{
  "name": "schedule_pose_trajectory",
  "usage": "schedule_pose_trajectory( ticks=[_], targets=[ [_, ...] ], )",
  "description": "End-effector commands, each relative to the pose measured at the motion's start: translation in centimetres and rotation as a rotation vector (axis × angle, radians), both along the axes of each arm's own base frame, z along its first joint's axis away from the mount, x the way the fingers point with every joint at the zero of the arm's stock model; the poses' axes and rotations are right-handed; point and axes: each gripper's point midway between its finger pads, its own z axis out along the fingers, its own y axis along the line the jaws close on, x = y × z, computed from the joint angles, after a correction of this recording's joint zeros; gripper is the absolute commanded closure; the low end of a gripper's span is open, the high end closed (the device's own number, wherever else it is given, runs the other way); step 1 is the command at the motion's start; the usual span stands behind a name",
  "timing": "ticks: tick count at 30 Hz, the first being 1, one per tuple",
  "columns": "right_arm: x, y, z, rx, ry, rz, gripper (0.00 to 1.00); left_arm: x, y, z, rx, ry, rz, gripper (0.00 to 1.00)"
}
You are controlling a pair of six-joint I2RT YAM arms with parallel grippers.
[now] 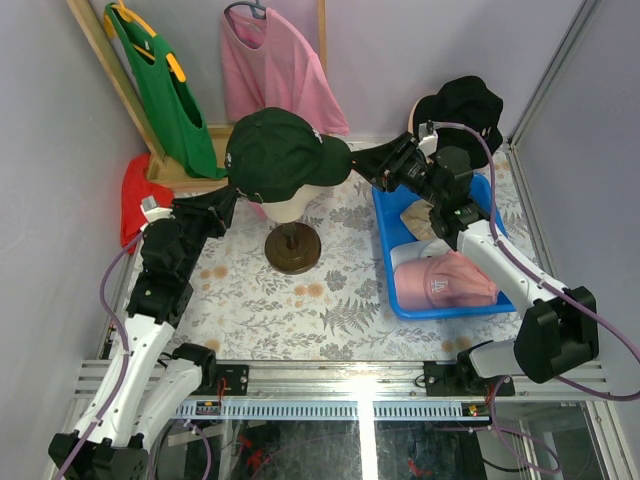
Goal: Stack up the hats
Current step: Adjust the hat on the hat stand.
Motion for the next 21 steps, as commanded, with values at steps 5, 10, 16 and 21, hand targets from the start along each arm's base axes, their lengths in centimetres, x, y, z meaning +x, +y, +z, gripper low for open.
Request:
schedule_pose_trajectory(
  ticks=[5,10,16,21],
  targets=[
    [0.3,-1.0,1.5,0.002,-0.066,-0.003,0.49,0.5,-0.6,0.0,-0.005,-0.038,-0.036,0.93],
    [0.9,-0.7,1.3,0.003,-0.064,0.01,0.48,0.6,-0.7,-0.3,0.003,-0.036,-0.045,0.97],
    [1.8,-0.2,0.9,0.014,-0.061,0.026,0.49,0.8,-0.9,-0.1,0.013,-0.049,-0.059,0.98],
    [2.3,0.2,1.6,0.049,-0.075,0.037,0.58,0.9,-1.1,0.2,0.033,-0.059,-0.075,0.99]
  ],
)
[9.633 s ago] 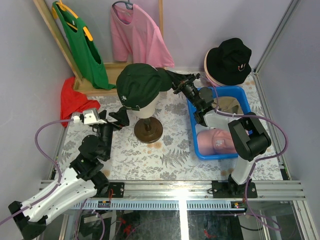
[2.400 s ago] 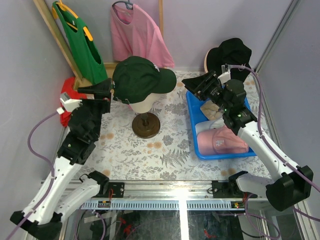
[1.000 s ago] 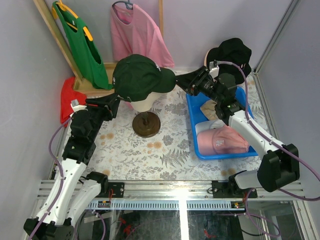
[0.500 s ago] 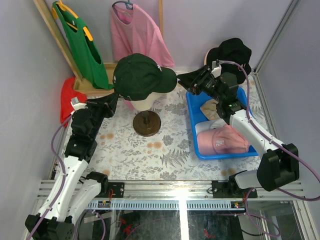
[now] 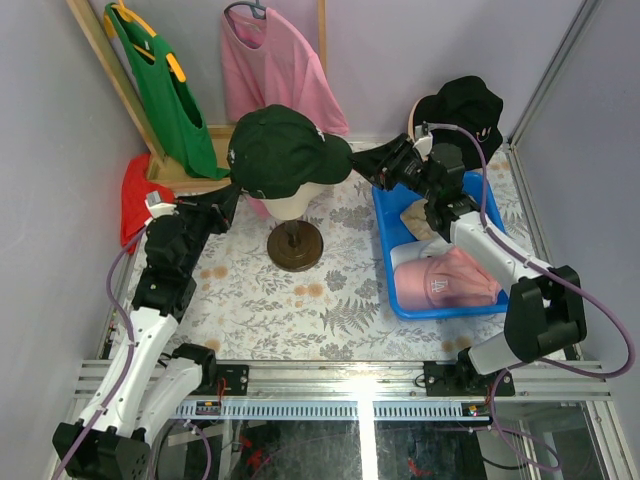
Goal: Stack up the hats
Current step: Adjust the hat on the hat stand.
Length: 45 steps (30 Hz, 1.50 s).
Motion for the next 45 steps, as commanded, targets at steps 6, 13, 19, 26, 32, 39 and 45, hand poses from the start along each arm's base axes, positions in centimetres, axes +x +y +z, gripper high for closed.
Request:
schedule_pose_trajectory(
  ticks=[6,13,19,26,32,39,45],
  targets=[
    [-0.4,0.5,4.8,0.098,-0.128,0.05,0.77,-0.3,-0.9,0.2,0.042,-0.035,-0.063,1.0],
    [-0.8,0.5,4.1,0.131,-0.107,0.067,0.95,-0.4,-1.0,0.2,0.04,-0.04,-0.066,1.0],
    [-0.8,0.2,1.9,0.117,-0.062,0.047,1.0,-0.9,-0.9,0.7,0.036,-0.045,-0.068,1.0],
    [-0.2,0.0,-1.3,0.081,-0.007,0.023,1.0,-1.6,-0.8,0.4,0.036,-0.035,-0.07,1.0],
    [-0.2,0.0,-4.1,0.055,0.033,0.016,1.0,-1.8,-0.7,-0.4,0.034,-0.016,-0.065,1.0],
    [-0.3,-0.2,-5.5,0.023,0.059,0.01,1.0,-2.0,-0.7,-1.6,0.025,0.011,-0.07,1.0],
    [-0.2,-0.2,-6.1,0.009,0.074,0.007,1.0,-2.2,-0.6,-1.8,0.02,0.012,-0.067,1.0]
  ],
)
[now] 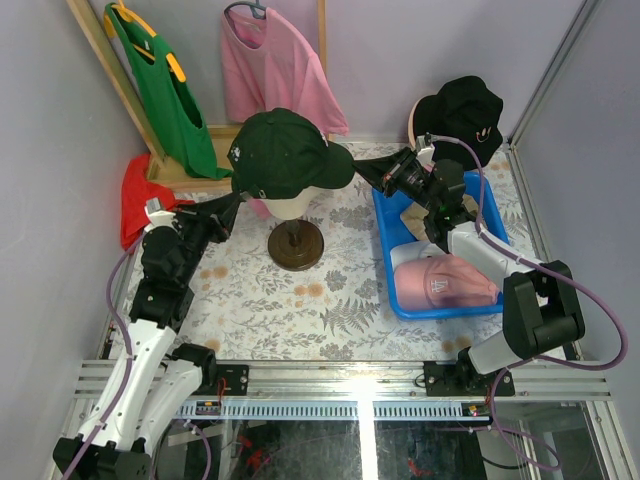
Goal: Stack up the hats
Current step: Adjust the hat on the hat stand.
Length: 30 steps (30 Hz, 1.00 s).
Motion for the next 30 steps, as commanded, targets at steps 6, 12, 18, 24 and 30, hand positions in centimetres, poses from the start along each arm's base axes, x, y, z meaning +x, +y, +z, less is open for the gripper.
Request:
schedule_pose_trajectory(
  ticks=[6,12,18,24,30],
  targets=[
    [0.2,0.3,-4.8,-0.114,0.095,0.011,1.0,-0.2,0.1,-0.4,0.001,0.004,0.004,1.0],
    [0.3,0.3,-3.8,-0.119,0.077,0.01,0.98,-0.2,1.5,1.6,-0.005,-0.049,0.081,0.86],
    [0.5,0.3,-2.4,-0.11,0.055,0.006,0.86,-0.8,2.7,2.9,0.003,-0.087,0.145,0.72],
    [0.8,0.3,-1.8,-0.111,0.048,-0.001,0.81,-1.0,2.5,2.8,0.001,-0.087,0.132,0.74],
    [1.5,0.2,-0.9,-0.111,0.033,-0.012,0.81,-1.2,2.4,2.7,0.002,-0.083,0.123,0.75]
  ],
)
